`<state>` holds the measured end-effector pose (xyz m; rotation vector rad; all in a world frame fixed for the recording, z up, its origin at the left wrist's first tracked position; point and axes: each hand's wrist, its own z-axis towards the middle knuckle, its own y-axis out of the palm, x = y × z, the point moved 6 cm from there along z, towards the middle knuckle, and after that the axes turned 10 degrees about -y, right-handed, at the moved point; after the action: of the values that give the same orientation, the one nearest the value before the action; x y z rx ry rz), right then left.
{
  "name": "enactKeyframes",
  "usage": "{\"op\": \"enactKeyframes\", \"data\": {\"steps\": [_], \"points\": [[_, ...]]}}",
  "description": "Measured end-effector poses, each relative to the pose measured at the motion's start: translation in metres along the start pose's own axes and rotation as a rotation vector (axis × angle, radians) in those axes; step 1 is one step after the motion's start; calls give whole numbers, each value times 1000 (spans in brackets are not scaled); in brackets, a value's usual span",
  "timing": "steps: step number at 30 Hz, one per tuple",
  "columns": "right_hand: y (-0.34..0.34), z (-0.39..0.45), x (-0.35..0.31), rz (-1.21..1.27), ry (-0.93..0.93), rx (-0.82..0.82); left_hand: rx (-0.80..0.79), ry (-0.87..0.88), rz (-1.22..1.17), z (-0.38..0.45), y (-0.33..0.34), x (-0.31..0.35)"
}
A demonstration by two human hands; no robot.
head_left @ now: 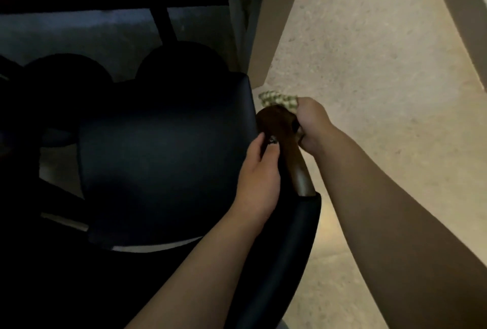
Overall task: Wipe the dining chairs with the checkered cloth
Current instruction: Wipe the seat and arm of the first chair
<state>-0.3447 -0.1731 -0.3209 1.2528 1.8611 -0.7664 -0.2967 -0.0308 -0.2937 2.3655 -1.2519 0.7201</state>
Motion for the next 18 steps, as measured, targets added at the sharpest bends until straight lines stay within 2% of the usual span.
{"op": "enactKeyframes", "data": {"steps": [1,3,6,9,11,15,18], "points": [[-2,-5,5,126,26,11,14,0,42,1,4,5],[-5,-14,8,220,-16,18,46,-40,149,8,16,16],[-15,-21,14,153,-113,63,186,-113,233,26,29,37],[-23,-14,51,186,6,100,256,-31,455,35,39,55],[-25,-8,87,121,116,83,290,7,570,37,39,56],[-31,-7,146,-57,251,23,345,50,641,41,36,57],[-30,-9,145,-90,279,57,360,57,639,45,35,58]]}}
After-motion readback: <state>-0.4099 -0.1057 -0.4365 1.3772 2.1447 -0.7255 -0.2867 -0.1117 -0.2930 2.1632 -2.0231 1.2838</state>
